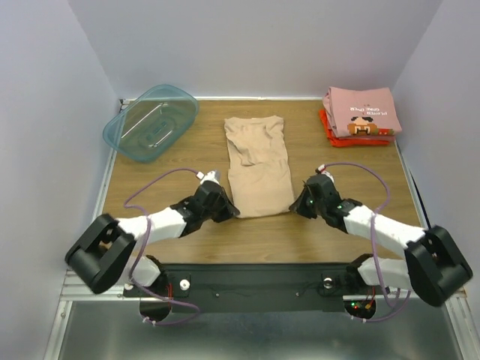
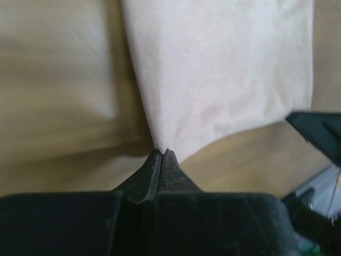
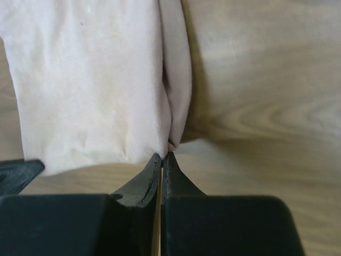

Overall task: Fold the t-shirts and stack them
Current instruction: Fold the tshirt

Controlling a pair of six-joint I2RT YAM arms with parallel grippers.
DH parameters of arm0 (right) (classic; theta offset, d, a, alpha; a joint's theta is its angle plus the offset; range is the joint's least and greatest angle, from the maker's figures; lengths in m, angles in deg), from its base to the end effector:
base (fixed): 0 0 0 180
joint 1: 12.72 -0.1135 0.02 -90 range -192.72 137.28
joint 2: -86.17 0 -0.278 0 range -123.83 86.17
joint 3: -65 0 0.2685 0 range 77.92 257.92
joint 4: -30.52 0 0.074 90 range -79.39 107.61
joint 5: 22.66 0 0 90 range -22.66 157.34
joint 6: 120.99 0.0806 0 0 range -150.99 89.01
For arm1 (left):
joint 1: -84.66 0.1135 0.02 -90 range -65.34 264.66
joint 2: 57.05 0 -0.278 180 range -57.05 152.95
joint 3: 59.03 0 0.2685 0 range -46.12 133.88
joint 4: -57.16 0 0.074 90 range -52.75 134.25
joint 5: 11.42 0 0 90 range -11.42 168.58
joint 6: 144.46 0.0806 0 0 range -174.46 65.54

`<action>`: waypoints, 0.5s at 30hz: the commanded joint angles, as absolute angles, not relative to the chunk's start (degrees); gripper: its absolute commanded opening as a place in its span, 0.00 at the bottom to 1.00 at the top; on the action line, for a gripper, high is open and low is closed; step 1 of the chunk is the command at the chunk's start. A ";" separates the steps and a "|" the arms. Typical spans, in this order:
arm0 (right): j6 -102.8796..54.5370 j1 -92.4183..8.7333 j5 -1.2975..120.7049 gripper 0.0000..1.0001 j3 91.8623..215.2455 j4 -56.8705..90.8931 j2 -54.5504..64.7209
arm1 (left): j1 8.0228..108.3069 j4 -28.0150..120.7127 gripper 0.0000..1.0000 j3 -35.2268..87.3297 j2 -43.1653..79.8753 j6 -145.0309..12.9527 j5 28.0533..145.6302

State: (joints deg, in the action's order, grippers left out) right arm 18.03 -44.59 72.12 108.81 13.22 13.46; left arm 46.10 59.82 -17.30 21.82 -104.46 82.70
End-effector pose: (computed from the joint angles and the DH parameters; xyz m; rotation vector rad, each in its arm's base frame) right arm 0.2407 0.1417 0.1378 0.4060 2.4166 0.5611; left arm 0.2370 -0.1963 0.1368 -0.1887 2.3274 -0.9180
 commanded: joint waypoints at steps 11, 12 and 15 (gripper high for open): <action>17.71 -45.24 71.36 0.00 111.13 -17.97 48.20 | 27.36 46.18 0.00 -18.36 -5.81 -117.13 74.45; 17.36 -45.15 72.17 0.00 112.36 -18.16 47.76 | 27.19 45.66 0.00 -17.13 -5.55 -116.69 73.93; 16.48 -45.24 75.07 0.00 117.81 -17.99 44.78 | 27.18 41.71 0.00 -11.95 -4.41 -115.37 70.16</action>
State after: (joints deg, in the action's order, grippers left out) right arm 17.90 -44.99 69.89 111.90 -15.98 47.01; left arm 27.56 45.11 -19.24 -4.89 -115.54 75.27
